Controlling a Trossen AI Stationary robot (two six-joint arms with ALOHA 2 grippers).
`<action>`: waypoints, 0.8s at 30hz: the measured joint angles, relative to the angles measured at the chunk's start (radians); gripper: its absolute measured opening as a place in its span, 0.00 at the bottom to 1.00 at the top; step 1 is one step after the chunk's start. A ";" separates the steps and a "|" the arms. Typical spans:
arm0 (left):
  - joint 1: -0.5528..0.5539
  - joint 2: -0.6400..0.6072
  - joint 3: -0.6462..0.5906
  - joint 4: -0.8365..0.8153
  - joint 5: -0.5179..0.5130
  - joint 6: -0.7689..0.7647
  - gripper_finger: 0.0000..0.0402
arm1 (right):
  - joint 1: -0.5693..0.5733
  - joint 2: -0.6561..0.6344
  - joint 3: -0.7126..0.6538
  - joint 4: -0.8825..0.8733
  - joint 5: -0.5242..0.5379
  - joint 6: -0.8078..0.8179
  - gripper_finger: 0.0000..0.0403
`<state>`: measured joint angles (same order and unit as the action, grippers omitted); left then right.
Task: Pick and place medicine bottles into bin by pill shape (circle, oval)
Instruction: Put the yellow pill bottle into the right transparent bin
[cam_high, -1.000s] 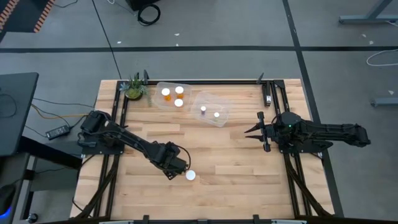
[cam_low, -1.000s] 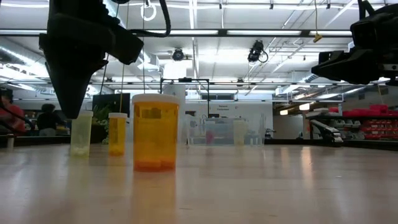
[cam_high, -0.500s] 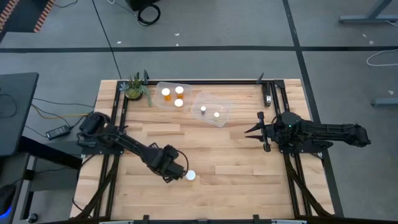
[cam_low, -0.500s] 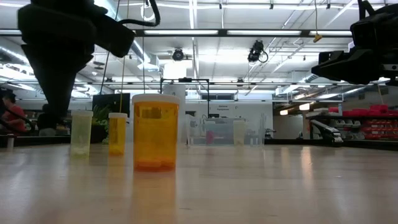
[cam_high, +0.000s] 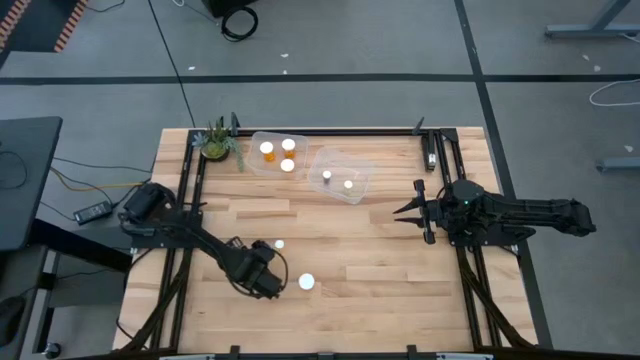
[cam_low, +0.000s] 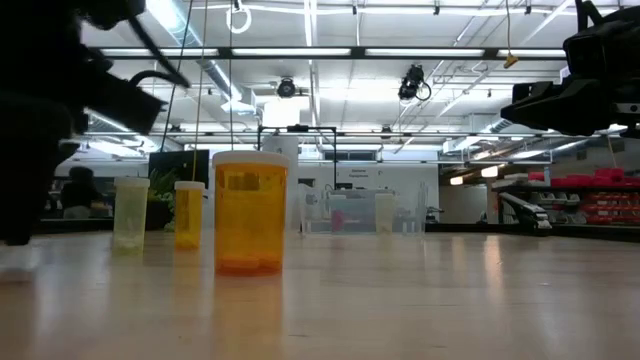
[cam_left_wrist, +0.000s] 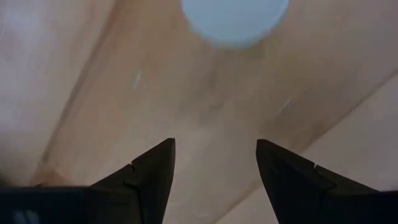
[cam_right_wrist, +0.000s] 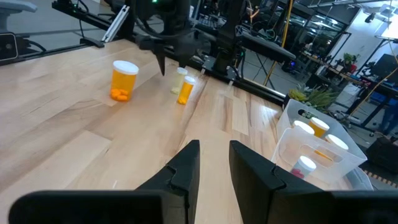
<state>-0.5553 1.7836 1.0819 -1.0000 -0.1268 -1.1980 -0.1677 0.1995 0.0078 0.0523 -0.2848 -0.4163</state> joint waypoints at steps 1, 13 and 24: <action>-0.006 -0.006 -0.016 0.012 0.001 -0.007 0.58 | 0.000 0.000 0.000 0.000 0.000 0.000 0.23; 0.007 -0.147 -0.042 0.072 -0.082 -0.009 0.57 | 0.000 0.000 0.000 0.000 0.000 0.000 0.23; 0.042 -0.164 -0.042 -0.013 -0.083 0.084 0.57 | 0.000 0.000 0.000 0.000 0.000 0.000 0.23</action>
<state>-0.5133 1.6192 1.0397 -1.0128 -0.2096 -1.1137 -0.1677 0.1993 0.0078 0.0521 -0.2848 -0.4161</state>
